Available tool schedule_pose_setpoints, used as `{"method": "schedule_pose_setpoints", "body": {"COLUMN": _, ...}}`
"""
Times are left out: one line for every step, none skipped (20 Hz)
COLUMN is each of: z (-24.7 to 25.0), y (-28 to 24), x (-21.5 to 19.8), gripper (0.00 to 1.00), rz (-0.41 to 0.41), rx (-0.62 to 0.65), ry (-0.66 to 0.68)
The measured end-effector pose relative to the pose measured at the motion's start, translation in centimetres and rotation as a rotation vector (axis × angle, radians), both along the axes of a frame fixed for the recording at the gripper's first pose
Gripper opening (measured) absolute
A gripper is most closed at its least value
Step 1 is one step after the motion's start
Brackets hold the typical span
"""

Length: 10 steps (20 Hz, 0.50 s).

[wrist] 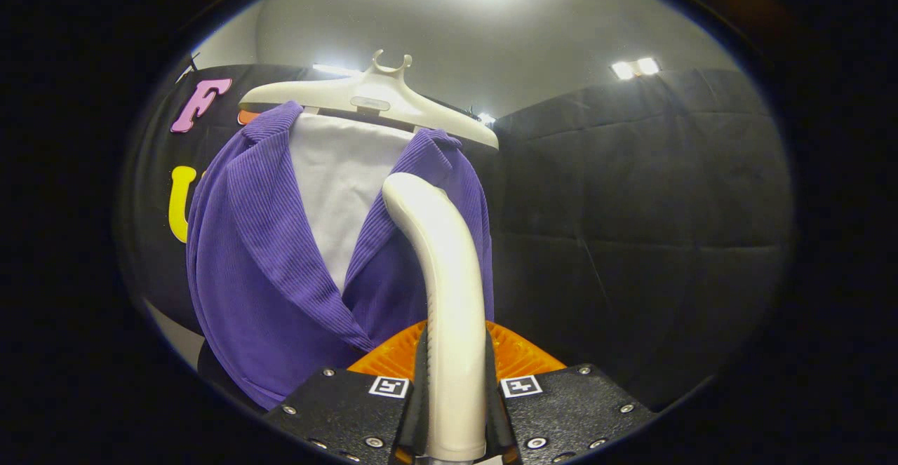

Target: Iron the clothes twice with a garment steamer, once on the left side and once on the right side.

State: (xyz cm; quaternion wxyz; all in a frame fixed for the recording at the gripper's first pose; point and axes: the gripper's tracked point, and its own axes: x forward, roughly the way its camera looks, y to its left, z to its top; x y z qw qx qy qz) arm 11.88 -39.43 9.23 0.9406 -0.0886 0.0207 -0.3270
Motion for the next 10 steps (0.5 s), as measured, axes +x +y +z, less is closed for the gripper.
{"method": "schedule_pose_setpoints", "body": {"z": -0.5, "y": 0.0, "x": -0.2, "gripper": 0.33, "rz": -0.006, "rx": -0.008, "ry": 0.013}}
{"method": "schedule_pose_setpoints", "body": {"z": -1.1, "y": 0.0, "x": -0.5, "gripper": 0.33, "rz": -0.01, "rx": -0.014, "ry": 0.028}}
{"method": "schedule_pose_setpoints", "body": {"z": -1.7, "y": 0.1, "x": -0.7, "gripper": 0.33, "rz": -0.011, "rx": -0.017, "ry": 0.042}}
{"method": "schedule_pose_setpoints", "body": {"z": -2.4, "y": 0.1, "x": -0.9, "gripper": 0.33, "rz": -0.011, "rx": -0.018, "ry": 0.057}}
{"method": "schedule_pose_setpoints", "body": {"z": -3.1, "y": 0.2, "x": -1.1, "gripper": 0.33, "rz": -0.01, "rx": -0.019, "ry": 0.07}}
{"method": "schedule_pose_setpoints", "body": {"z": -4.0, "y": 0.1, "x": -1.4, "gripper": 0.33, "rz": -0.011, "rx": -0.022, "ry": 0.087}}
{"method": "schedule_pose_setpoints", "body": {"z": -4.9, "y": 0.0, "x": -1.6, "gripper": 0.33, "rz": -0.015, "rx": -0.031, "ry": 0.107}}
{"method": "schedule_pose_setpoints", "body": {"z": -5.9, "y": -0.1, "x": -2.0, "gripper": 0.33, "rz": -0.02, "rx": -0.039, "ry": 0.129}}
{"method": "schedule_pose_setpoints", "body": {"z": -6.9, "y": 0.0, "x": -2.3, "gripper": 0.33, "rz": -0.023, "rx": -0.051, "ry": 0.153}}
{"method": "schedule_pose_setpoints", "body": {"z": -7.8, "y": -0.2, "x": -2.6, "gripper": 0.33, "rz": -0.028, "rx": -0.067, "ry": 0.178}}
